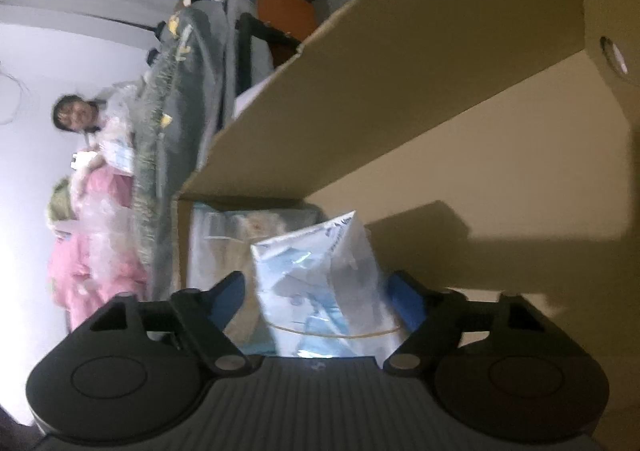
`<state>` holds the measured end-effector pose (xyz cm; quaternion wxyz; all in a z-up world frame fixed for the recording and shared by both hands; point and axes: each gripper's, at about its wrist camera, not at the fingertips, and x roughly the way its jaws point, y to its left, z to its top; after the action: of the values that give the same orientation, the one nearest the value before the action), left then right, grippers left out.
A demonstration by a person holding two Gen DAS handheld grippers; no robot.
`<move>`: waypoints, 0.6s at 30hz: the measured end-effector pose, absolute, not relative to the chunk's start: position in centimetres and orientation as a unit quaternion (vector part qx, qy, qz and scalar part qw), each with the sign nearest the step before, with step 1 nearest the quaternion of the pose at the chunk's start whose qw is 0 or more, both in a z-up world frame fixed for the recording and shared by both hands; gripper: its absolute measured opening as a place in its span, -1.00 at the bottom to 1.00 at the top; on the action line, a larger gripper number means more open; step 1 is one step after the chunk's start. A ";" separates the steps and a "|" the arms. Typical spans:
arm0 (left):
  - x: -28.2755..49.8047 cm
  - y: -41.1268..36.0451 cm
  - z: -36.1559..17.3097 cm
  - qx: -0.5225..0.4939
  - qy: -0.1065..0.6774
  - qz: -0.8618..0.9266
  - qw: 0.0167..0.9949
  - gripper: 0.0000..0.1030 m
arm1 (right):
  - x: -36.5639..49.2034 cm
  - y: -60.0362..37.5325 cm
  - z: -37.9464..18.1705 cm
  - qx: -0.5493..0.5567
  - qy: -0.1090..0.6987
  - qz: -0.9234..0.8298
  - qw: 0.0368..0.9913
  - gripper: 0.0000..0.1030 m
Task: Organize soft objects
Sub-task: 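Open left gripper to drop the swab bag in the box while right gripper releases the mask bundle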
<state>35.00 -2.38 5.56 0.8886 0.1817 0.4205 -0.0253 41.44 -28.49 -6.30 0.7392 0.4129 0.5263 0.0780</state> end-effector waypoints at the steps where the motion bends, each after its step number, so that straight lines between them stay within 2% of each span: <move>1: 35.0 -2.4 5.5 0.182 0.420 -0.025 0.889 -0.02 | 41.6 -28.4 -6.5 0.408 0.530 0.071 0.740 -0.43; 3: 35.2 -2.2 5.5 0.181 0.420 -0.025 0.889 -0.02 | 42.0 -27.9 -7.1 0.396 0.538 0.064 0.741 -0.60; 4: 35.2 -2.1 5.5 0.180 0.420 -0.025 0.889 -0.02 | 42.3 -27.7 -7.5 0.391 0.541 0.062 0.742 -0.63; 5: 35.2 -2.1 5.5 0.179 0.420 -0.025 0.889 -0.02 | 42.6 -27.5 -7.7 0.390 0.542 0.061 0.742 -0.90; 6: 35.2 -2.1 5.5 0.180 0.420 -0.024 0.889 -0.02 | 42.8 -27.5 -8.0 0.391 0.547 0.057 0.738 -1.00; 18: 35.4 -1.6 5.0 0.176 0.425 -0.021 0.888 -0.02 | 42.4 -27.9 -7.8 0.405 0.543 0.053 0.734 -1.00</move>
<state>35.42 -1.64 5.03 0.8877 0.1761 0.4249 -0.0206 42.39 -27.87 -7.80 0.7338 0.4049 0.5430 0.0529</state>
